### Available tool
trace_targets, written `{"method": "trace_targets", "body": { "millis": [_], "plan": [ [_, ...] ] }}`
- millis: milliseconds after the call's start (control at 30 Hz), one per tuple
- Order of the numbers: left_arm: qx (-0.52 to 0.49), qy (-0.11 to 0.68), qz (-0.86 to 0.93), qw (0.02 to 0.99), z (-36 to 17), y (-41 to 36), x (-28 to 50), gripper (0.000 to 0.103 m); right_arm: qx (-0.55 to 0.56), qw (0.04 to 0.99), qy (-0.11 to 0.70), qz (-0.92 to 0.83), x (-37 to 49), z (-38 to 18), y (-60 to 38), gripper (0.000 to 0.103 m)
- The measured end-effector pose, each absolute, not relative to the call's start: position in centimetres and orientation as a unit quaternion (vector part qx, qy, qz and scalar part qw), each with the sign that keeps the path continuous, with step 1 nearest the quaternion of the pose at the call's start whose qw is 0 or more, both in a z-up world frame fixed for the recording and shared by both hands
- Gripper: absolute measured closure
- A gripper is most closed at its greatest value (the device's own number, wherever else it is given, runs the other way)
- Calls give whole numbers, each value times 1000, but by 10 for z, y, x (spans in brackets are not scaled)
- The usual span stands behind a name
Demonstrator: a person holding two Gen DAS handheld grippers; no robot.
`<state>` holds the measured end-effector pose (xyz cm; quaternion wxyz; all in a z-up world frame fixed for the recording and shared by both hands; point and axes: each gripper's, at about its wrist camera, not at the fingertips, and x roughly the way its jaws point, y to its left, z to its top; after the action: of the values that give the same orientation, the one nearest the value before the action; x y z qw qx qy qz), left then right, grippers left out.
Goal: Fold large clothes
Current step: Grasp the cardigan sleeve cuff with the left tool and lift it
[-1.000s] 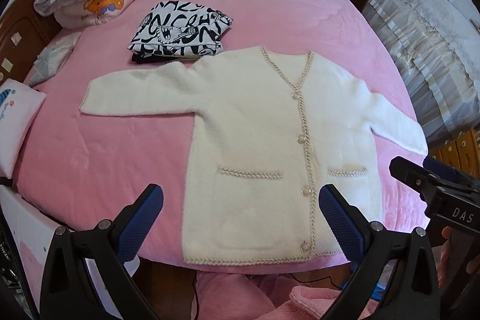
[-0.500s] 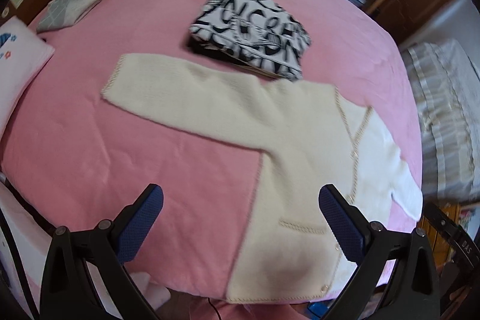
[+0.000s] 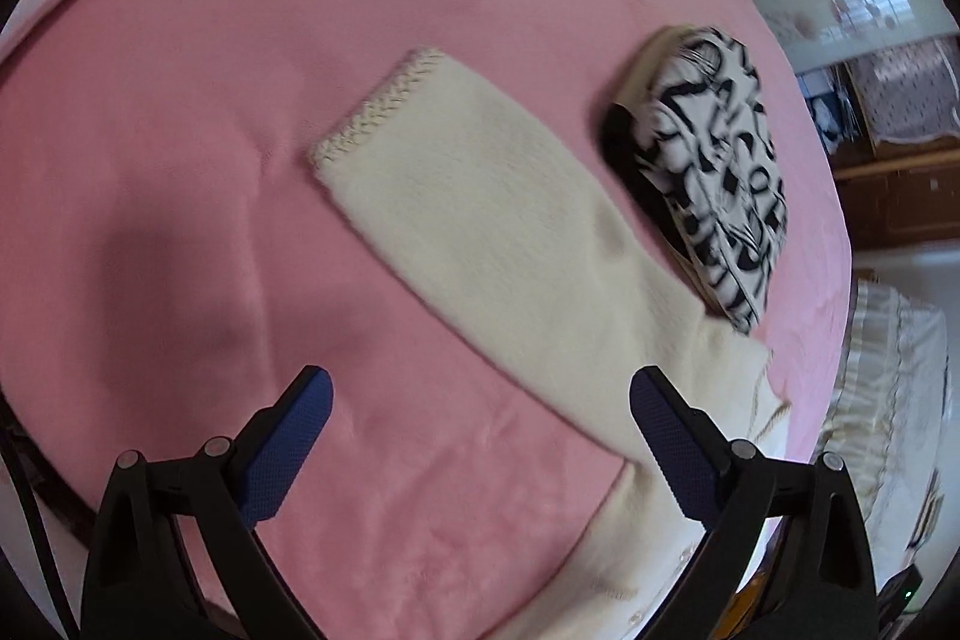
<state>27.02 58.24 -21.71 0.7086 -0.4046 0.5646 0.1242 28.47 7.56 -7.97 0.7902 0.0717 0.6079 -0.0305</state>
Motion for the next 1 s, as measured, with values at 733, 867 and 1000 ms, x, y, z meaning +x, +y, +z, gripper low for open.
{"method": "trace_targets", "body": {
  "millis": [733,867,1000],
  "plan": [
    [-521,492,193,670,-343,663,297,67,29,734,679,-9,329,-164,151,2],
    [-503,493,198,682,-340,666,301,91,33,731,681,-15,330,-165,147,2],
    [-470,487,197,709,-325,660,302,96,35,732,680,-21,328,-163,143,2]
  ]
}}
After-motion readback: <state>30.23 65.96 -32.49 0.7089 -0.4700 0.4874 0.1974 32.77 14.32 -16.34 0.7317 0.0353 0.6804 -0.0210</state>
